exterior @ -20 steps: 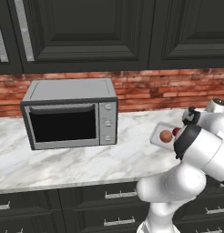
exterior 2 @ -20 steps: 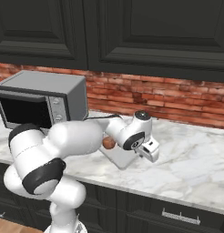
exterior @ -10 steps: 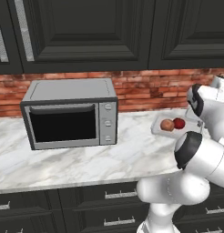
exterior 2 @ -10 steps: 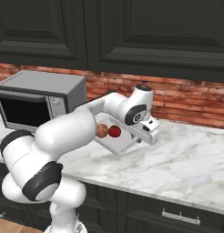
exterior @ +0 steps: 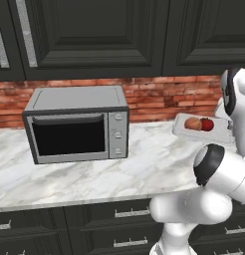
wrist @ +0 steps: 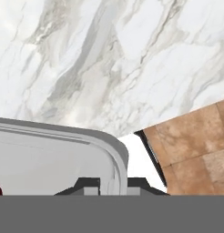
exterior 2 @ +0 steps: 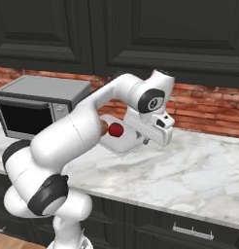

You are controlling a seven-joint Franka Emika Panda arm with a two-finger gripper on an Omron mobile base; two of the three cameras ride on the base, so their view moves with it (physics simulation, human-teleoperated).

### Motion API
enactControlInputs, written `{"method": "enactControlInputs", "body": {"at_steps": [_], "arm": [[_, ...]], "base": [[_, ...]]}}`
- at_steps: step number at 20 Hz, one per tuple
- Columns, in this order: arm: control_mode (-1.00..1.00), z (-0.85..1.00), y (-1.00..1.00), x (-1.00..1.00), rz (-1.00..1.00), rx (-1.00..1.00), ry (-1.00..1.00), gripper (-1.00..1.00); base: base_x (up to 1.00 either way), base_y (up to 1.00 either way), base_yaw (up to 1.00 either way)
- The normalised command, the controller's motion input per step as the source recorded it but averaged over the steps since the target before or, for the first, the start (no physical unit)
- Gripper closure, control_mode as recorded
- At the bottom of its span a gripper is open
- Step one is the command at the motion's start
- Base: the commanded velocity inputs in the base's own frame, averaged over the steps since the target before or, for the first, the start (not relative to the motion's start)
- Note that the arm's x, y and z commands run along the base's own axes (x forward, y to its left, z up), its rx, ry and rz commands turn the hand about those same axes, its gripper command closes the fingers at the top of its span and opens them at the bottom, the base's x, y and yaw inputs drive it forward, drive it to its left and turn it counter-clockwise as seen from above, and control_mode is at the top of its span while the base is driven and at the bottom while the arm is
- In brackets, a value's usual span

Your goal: Take the tomato and onion out of the freezer and place them in the tupperware container on the counter. Then put the tupperware containing the vegetables back in the freezer.

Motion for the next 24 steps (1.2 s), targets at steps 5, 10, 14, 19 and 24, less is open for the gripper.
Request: {"method": "enactControlInputs", "body": {"at_steps": [5, 10, 14, 19, 24], "arm": [[-1.0, 0.3, 0.32, -0.74, 0.0, 0.03, 0.0, 1.0], [-1.0, 0.36, 0.39, -0.59, 0.0, 0.01, 0.0, 1.0], [-1.0, 0.34, 0.37, -0.57, 0.0, 0.0, 0.0, 1.0], [-1.0, 0.05, 0.35, -0.29, 0.0, 0.0, 0.0, 1.0], [1.0, 0.0, 0.1, -0.05, 0.0, 0.0, 0.0, 1.0]], "base": [[0.0, 0.0, 0.0], [0.0, 0.0, 0.0], [0.0, 0.0, 0.0], [0.0, 0.0, 0.0], [-0.13, 0.06, 0.0]]}}
